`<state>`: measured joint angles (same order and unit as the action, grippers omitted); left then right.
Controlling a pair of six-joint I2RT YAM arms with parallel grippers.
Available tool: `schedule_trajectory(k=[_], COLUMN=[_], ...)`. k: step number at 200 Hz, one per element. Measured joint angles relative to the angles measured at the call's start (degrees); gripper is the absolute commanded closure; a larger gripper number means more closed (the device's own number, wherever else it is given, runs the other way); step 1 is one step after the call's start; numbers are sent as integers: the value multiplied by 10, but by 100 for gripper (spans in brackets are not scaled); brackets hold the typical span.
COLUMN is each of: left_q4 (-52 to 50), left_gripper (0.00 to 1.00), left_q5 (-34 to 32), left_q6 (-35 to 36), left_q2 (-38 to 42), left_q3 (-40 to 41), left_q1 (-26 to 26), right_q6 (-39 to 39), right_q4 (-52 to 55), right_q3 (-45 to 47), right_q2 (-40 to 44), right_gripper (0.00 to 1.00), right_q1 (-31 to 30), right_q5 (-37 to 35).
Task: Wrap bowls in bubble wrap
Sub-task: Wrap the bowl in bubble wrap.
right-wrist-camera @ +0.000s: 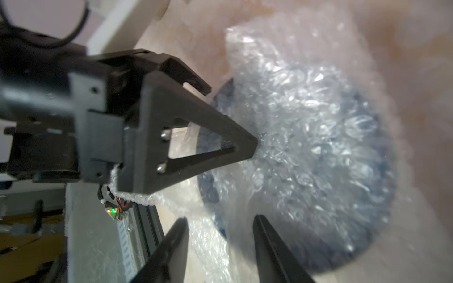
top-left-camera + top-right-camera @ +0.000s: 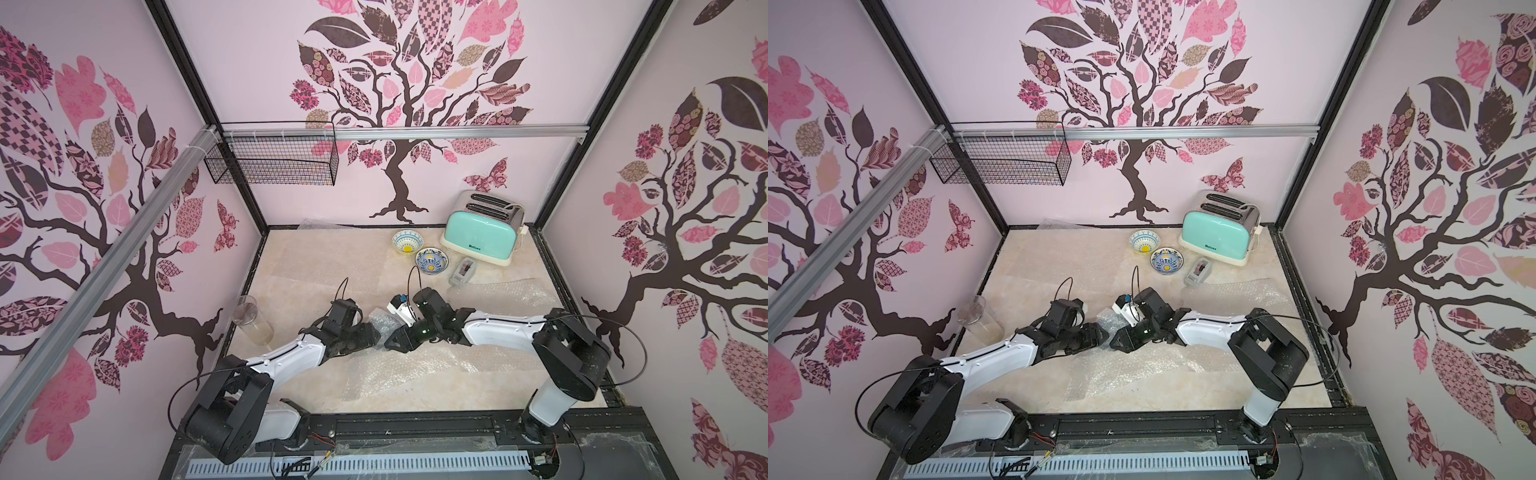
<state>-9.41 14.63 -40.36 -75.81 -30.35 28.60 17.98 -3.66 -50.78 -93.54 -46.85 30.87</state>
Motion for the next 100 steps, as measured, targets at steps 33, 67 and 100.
schedule_trajectory(k=[33, 67, 100], left_q4=[-3, -7, -9], left_gripper=[38, 39, 41], left_q5=[-9, -18, -26], left_q6=[-3, -8, -17], left_q2=[0, -1, -7], left_q3=[-1, -4, -5], left_q1=[3, 10, 11], right_q6=[0, 1, -24], right_q4=[0, -28, -69], right_q3=[27, 101, 184], right_q2=[92, 166, 210], right_gripper=[46, 47, 41], right_q1=[0, -17, -175], right_q5=[-28, -42, -150])
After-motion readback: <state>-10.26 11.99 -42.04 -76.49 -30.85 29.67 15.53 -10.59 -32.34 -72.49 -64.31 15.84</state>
